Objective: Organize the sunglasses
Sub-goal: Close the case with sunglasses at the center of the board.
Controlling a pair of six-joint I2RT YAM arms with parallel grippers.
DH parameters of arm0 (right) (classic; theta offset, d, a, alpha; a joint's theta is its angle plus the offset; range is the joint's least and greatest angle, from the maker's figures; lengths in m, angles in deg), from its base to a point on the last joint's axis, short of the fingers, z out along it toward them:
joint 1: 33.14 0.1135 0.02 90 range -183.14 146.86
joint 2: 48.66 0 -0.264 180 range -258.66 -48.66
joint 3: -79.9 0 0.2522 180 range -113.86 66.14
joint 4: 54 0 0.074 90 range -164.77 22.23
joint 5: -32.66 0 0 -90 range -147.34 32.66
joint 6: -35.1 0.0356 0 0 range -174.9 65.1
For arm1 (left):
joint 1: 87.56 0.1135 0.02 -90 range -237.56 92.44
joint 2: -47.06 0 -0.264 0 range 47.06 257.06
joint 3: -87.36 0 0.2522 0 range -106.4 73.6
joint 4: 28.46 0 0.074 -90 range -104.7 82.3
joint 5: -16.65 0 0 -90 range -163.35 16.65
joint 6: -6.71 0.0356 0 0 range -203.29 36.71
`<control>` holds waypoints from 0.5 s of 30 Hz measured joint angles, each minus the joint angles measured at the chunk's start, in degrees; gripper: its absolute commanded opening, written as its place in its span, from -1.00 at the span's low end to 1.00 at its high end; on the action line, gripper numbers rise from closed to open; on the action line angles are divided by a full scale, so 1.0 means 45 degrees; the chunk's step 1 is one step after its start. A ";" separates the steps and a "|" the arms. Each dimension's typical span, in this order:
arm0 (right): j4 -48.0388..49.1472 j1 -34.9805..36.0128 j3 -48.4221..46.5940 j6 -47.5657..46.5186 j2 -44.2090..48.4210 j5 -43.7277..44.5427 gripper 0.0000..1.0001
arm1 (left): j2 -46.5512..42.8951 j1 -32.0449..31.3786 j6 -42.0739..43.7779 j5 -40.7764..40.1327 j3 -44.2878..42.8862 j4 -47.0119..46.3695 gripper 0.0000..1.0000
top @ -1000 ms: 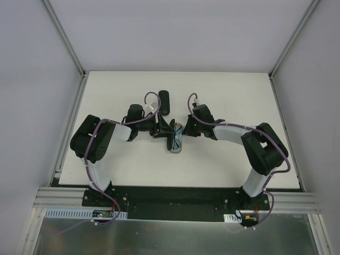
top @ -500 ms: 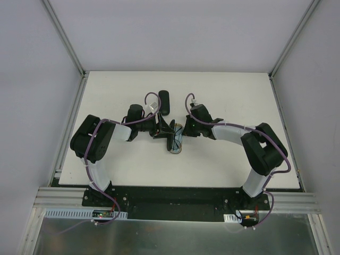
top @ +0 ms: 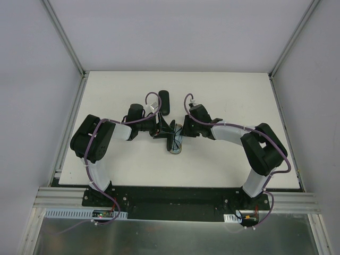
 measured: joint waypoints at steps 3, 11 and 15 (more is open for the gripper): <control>0.0000 0.0000 0.0000 -0.0010 0.0000 0.0000 -0.55 | 0.0000 0.0000 0.0024 0.0000 -0.0024 0.0063 -0.22; -0.0005 0.0107 0.0000 -0.0185 0.0083 0.0053 -0.46 | 0.0005 0.0000 0.0083 0.0000 -0.0073 0.0160 -0.23; -0.0005 0.0117 0.0000 -0.0238 0.0092 0.0049 -0.45 | 0.0019 0.0000 0.0151 0.0000 -0.0194 0.0389 -0.23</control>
